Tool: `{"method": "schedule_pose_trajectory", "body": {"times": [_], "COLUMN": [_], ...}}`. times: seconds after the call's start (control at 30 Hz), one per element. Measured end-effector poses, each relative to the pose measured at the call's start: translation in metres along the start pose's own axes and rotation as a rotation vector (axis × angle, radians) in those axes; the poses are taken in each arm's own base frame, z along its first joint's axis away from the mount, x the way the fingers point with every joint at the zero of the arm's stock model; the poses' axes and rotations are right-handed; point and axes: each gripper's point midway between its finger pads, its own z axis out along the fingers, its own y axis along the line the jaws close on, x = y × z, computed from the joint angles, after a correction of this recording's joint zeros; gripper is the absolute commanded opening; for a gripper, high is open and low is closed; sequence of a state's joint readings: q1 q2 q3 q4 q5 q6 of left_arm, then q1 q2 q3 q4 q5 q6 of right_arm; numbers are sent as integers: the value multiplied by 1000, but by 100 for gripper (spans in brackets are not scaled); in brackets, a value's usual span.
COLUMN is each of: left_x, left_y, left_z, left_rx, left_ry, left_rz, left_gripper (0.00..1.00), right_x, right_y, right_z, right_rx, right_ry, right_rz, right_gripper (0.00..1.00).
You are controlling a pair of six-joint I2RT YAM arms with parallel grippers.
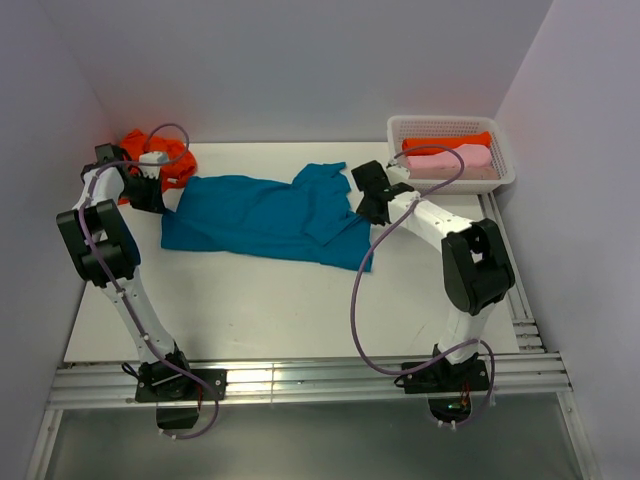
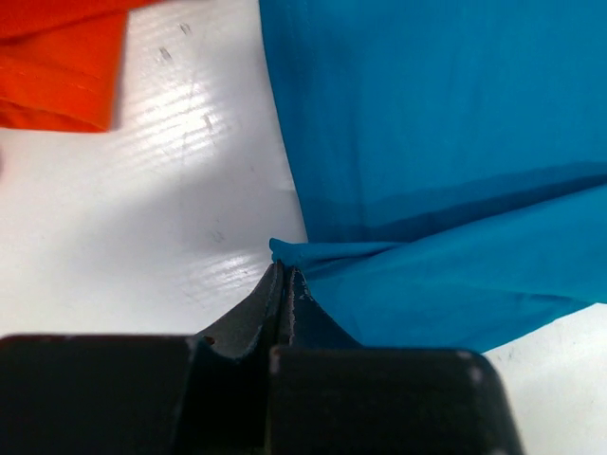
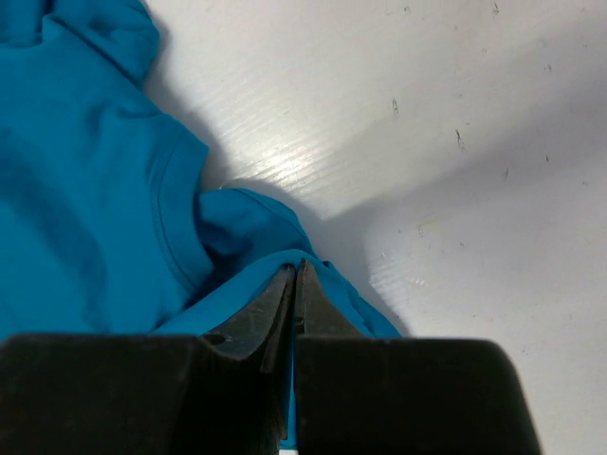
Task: Roll the t-shirts
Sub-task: Fold the tshirt
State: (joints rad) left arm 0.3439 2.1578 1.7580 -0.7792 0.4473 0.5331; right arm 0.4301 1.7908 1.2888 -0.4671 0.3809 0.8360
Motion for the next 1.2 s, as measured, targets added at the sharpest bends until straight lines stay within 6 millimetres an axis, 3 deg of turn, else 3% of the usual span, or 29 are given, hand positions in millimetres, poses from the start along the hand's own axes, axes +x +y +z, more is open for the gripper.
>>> {"method": "schedule_pose_trajectory", "body": {"times": [0.3,0.53,0.6,0.7,0.73,0.83,1.03,1.1,1.2], "left_x": [-5,-8,-10,-13,-14,-15,-15,-12,-6], "left_y": [3,-4,-7,-9,-9,-7,19,31,45], "left_z": [5,14,18,24,26,27,10,-5,-32], "left_rx": [-4,-2,-5,-7,-10,-24,-65,-85,-113], "left_ry": [-8,-1,0,1,-1,-5,-51,-67,-93], "left_rz": [-2,2,11,16,18,16,-24,-46,-66], "left_gripper": [4,12,20,36,46,55,62,67,67], "right_x": [-6,-14,-17,-12,-9,-1,0,3,8], "right_y": [-4,2,10,11,10,6,-4,-16,-34], "right_z": [3,6,12,23,26,32,21,5,-23], "right_rx": [6,-1,-8,3,9,23,23,19,-13], "right_ry": [-12,-20,-22,-6,3,28,31,30,19], "right_rz": [19,10,6,-3,-11,-28,-25,-10,35], "right_gripper": [0,0,0,24,39,53,59,59,59]}}
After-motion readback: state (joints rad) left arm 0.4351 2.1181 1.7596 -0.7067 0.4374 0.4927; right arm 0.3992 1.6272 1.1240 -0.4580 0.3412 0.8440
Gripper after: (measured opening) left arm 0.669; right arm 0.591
